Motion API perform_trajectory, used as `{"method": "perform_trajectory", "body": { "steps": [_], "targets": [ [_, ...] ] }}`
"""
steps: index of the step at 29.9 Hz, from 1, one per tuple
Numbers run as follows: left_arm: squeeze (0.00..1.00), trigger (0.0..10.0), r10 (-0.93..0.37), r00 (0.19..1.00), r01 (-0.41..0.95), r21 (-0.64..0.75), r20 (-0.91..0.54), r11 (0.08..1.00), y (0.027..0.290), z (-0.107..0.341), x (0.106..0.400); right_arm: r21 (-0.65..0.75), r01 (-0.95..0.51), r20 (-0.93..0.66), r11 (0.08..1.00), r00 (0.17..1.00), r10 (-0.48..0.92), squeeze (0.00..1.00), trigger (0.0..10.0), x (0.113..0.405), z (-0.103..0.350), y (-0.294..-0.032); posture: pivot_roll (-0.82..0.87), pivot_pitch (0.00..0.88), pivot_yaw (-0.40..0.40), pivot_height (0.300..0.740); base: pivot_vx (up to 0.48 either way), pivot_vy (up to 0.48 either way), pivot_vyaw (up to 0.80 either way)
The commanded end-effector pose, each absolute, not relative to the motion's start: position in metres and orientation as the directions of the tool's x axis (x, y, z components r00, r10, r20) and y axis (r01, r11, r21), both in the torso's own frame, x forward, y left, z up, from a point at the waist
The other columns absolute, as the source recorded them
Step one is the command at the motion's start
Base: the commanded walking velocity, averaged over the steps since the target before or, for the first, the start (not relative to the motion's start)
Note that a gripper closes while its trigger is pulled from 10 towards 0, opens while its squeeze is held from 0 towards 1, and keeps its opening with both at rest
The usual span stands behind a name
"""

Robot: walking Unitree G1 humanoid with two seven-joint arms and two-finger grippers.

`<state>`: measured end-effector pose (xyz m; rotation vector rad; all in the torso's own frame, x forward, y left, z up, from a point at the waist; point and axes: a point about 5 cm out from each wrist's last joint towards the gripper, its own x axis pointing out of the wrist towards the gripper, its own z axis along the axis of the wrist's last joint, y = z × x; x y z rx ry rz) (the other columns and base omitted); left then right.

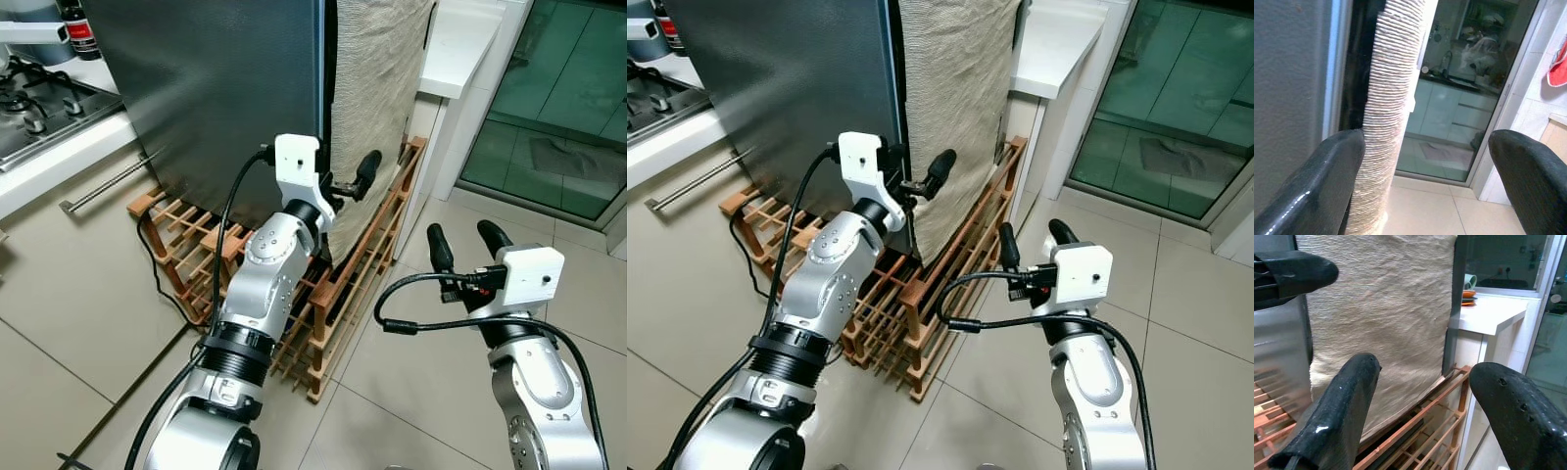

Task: Restocking fridge

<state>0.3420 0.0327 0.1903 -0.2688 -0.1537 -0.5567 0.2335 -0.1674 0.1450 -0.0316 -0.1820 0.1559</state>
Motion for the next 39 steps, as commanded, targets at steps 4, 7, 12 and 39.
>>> {"method": "perform_trajectory", "body": {
  "steps": [4, 7, 12, 39],
  "targets": [
    [0.00, 10.0, -0.545, 0.804, 0.591, -0.221, 0.237, 0.775, 0.007, 0.204, 0.341, -0.051, -0.180, 0.195, 0.982, 0.963, 0.186, 0.00, 10.0, 0.235, 0.151, -0.163, -0.20, 0.000, 0.037, 0.740, 0.000, 0.000, 0.00],
    [0.00, 10.0, -0.552, 0.814, 0.579, -0.193, 0.178, 0.792, 0.000, 0.199, 0.343, -0.050, -0.181, 0.196, 0.982, 0.963, 0.187, 0.00, 10.0, 0.237, 0.152, -0.162, -0.20, 0.000, 0.037, 0.740, 0.000, 0.000, 0.00],
    [0.00, 10.0, -0.551, 0.820, 0.572, -0.233, 0.154, 0.786, -0.002, 0.193, 0.343, -0.048, -0.180, 0.202, 0.982, 0.962, 0.186, 0.00, 10.0, 0.238, 0.153, -0.162, -0.21, 0.000, 0.036, 0.740, 0.000, 0.000, 0.00],
    [0.00, 10.0, -0.471, 0.830, 0.523, -0.126, 0.298, 0.843, 0.059, 0.217, 0.323, -0.083, -0.044, 0.260, 0.996, 0.963, 0.064, 0.00, 10.0, 0.243, 0.166, -0.182, -0.18, 0.000, 0.021, 0.740, 0.000, 0.000, 0.00]
  ]
}}
